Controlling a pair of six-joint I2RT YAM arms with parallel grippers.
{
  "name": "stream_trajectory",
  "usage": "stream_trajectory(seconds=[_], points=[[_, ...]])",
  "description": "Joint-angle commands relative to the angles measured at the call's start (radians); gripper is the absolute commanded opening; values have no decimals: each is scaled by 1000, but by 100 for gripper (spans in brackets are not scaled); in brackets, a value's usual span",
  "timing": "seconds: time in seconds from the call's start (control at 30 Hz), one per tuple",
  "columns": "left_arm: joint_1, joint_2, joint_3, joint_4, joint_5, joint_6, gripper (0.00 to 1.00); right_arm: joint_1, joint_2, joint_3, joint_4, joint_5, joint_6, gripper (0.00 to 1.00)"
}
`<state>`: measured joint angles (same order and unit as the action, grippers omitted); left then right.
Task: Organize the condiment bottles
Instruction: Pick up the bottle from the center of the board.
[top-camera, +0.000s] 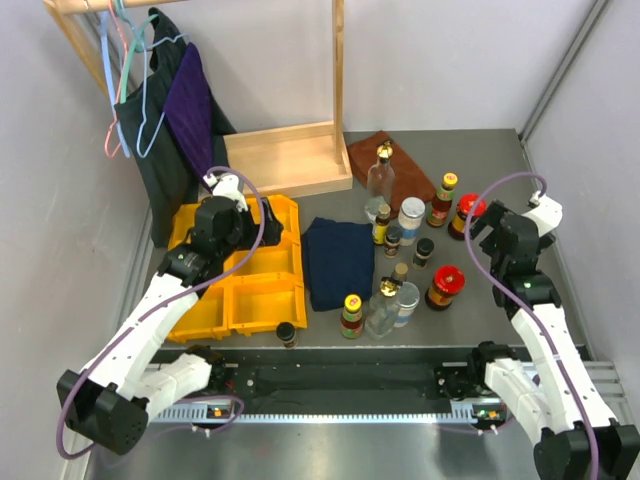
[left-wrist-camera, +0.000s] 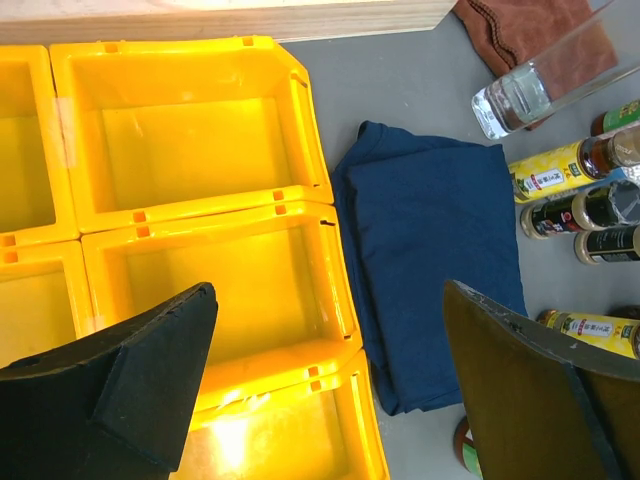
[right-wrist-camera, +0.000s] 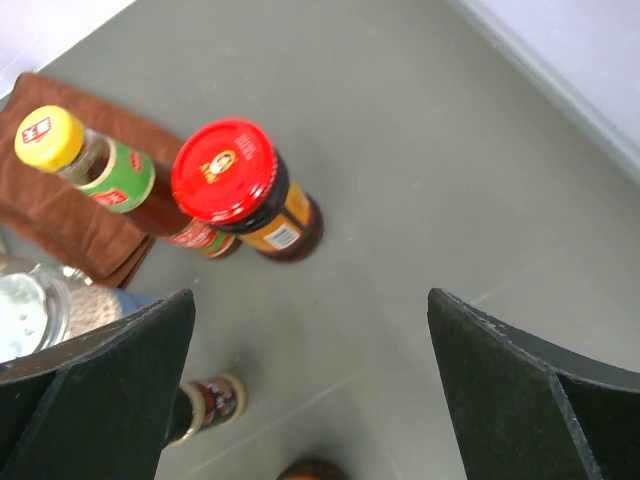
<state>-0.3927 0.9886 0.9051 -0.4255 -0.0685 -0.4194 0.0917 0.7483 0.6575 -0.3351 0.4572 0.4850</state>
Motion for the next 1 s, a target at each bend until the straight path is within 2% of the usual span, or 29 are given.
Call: stream_trajectory(seconds=[0.0,0.07,0.3,0.53,0.67,0.83,0.97], points=[[-3,-22,-6,57,1,18,99,9,23,88,-58,-84,35,99],[-2,-37,-3,62,38,54,99,9,22,99,-74,-113,29,99],[-3,-80,-29,137,294,149,99,9,10,149,-131,-242,-11,99],[-9,-116,-69,293,744,165,99,9,-18,215,-165,-330,-45,99],[-50,-119,-69,372,873,165,99,8,-21,232,-179,-360,-48,99],[-161,-102,-43,412,898,145,99,9,-24,252,-206,-376,-54,99],[-291,-103,-58,459,781,137,98,8,-26,264,-219,-400,-57,99]])
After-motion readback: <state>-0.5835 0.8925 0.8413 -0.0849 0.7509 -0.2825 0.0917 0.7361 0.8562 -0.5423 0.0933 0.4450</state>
